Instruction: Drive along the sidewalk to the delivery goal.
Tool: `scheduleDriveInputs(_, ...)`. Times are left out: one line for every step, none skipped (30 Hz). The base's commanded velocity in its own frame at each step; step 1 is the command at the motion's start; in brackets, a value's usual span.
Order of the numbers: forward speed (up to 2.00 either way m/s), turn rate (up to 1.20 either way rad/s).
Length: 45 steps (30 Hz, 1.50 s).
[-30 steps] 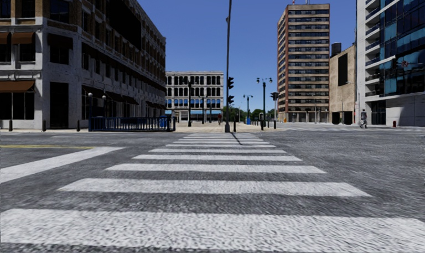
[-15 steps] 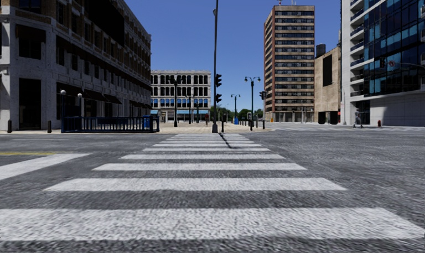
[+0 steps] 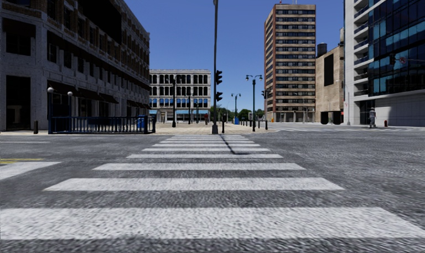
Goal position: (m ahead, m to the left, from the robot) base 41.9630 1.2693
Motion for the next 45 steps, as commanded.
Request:
scheduleDriveInputs(2.00,0.00)
scheduleDriveInputs(2.00,0.00)
scheduleDriveInputs(2.00,0.00)
scheduleDriveInputs(2.00,0.00)
scheduleDriveInputs(2.00,0.00)
scheduleDriveInputs(2.00,0.00)
scheduleDriveInputs(2.00,0.00)
scheduleDriveInputs(2.00,0.00)
scheduleDriveInputs(2.00,0.11)
scheduleDriveInputs(2.00,0.17)
scheduleDriveInputs(2.00,0.17)
scheduleDriveInputs(2.00,0.19)
scheduleDriveInputs(2.00,0.20)
scheduleDriveInputs(2.00,0.22)
scheduleDriveInputs(2.00,0.22)
scheduleDriveInputs(2.00,0.23)
scheduleDriveInputs(2.00,0.24)
scheduleDriveInputs(2.00,0.24)
scheduleDriveInputs(2.00,0.24)
scheduleDriveInputs(2.00,0.24)
scheduleDriveInputs(2.00,0.24)
scheduleDriveInputs(2.00,0.25)
scheduleDriveInputs(2.00,0.25)
scheduleDriveInputs(2.00,0.25)
scheduleDriveInputs(2.00,0.25)
scheduleDriveInputs(2.00,0.25)
scheduleDriveInputs(2.00,0.25)
scheduleDriveInputs(2.00,0.25)
scheduleDriveInputs(2.00,0.25)
scheduleDriveInputs(2.00,0.25)
scheduleDriveInputs(2.00,0.25)
scheduleDriveInputs(2.00,0.25)
scheduleDriveInputs(2.00,0.25)
scheduleDriveInputs(2.00,0.25)
scheduleDriveInputs(2.00,0.23)
scheduleDriveInputs(2.00,0.14)
scheduleDriveInputs(2.00,0.14)
scheduleDriveInputs(2.00,0.00)
scheduleDriveInputs(2.00,0.00)
scheduleDriveInputs(2.00,0.00)
scheduleDriveInputs(2.00,0.00)
scheduleDriveInputs(2.00,0.00)
scheduleDriveInputs(2.00,0.00)
scheduleDriveInputs(2.00,0.00)
scheduleDriveInputs(2.00,0.00)
